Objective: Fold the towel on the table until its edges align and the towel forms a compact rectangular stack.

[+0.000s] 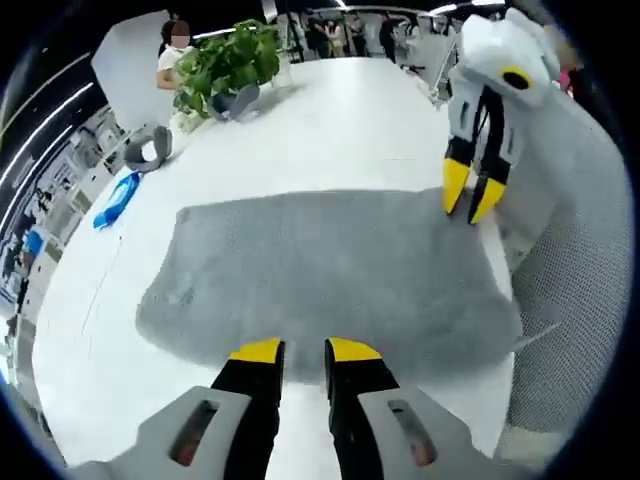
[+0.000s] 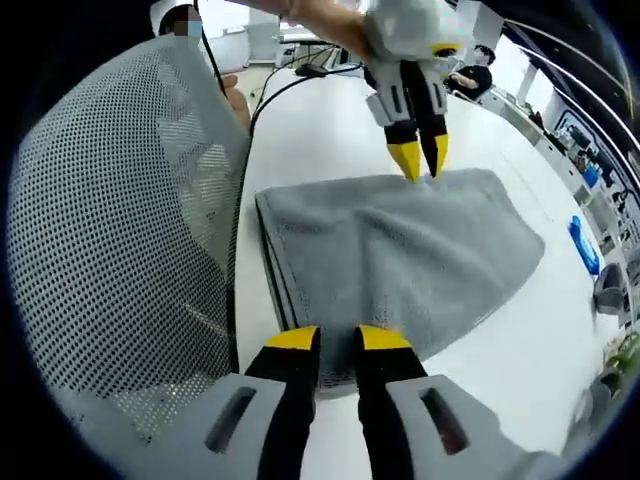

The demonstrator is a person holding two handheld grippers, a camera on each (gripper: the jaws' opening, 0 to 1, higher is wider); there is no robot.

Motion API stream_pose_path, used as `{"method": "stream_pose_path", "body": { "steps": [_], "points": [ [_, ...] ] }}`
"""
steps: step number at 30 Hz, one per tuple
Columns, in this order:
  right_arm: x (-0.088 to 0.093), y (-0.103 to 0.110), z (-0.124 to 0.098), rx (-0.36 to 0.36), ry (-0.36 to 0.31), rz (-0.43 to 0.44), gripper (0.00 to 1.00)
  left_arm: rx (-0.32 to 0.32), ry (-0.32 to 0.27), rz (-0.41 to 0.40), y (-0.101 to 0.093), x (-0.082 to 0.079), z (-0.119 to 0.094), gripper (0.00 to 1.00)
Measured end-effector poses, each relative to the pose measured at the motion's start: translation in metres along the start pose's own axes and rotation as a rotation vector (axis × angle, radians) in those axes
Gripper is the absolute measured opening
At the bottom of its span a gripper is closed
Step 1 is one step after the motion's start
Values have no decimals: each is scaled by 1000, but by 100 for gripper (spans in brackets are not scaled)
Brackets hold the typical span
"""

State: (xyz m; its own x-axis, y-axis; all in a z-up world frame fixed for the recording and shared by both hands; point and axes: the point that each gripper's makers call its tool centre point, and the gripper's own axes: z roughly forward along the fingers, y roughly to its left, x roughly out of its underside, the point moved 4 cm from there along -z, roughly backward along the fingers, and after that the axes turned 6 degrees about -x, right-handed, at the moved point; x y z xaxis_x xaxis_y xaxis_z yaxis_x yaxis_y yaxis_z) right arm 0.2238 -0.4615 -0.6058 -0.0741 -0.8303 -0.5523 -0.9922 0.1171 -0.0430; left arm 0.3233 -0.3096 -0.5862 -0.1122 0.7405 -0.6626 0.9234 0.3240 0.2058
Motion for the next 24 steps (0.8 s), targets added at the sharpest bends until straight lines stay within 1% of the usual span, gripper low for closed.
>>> {"method": "stream_pose_path", "body": {
  "steps": [1,2,3,4,5,8,10,13,14,15,16,17,18,19,20,22,23,24],
  "points": [
    [1,0,-1,7,0,-3,11,21,-14,-34,-14,0,-5,16],
    [0,-1,-1,15,-2,0,10,32,-14,-43,-19,0,-6,16],
    [0,-3,-1,22,-5,2,10,45,3,-38,-32,3,-9,16],
    [-2,-5,-2,33,-7,10,9,57,6,-25,-42,3,-11,16],
    [-4,-7,-2,38,-10,13,9,79,26,2,-56,6,-12,16],
    [-13,-21,-3,76,-43,33,7,103,39,17,-79,6,-11,16],
    [-18,-30,-1,83,-51,46,7,122,50,17,-88,4,-8,16],
    [-24,-53,10,115,-34,62,5,115,66,9,-90,-2,-4,16],
    [-25,-55,11,117,-35,62,4,109,65,4,-90,-5,-4,16],
    [-31,-63,15,117,-53,80,3,99,59,2,-90,-9,-2,16],
    [-32,-63,17,109,-57,86,4,93,65,4,-89,-10,0,16],
    [-34,-63,19,87,-61,97,5,77,84,5,-87,-9,2,16],
    [-33,-62,25,66,-43,105,6,71,98,9,-87,-7,4,16],
    [-32,-61,26,60,-32,101,7,73,123,21,-88,-2,6,16],
    [-26,-57,29,43,18,62,7,72,138,29,-88,1,7,16],
    [-17,-52,33,28,61,23,7,73,172,48,-88,9,7,16],
    [-16,-50,34,38,38,20,7,77,176,49,-89,12,8,16],
    [-18,-51,33,48,13,14,7,82,159,47,-89,13,7,16]
  ]
}}
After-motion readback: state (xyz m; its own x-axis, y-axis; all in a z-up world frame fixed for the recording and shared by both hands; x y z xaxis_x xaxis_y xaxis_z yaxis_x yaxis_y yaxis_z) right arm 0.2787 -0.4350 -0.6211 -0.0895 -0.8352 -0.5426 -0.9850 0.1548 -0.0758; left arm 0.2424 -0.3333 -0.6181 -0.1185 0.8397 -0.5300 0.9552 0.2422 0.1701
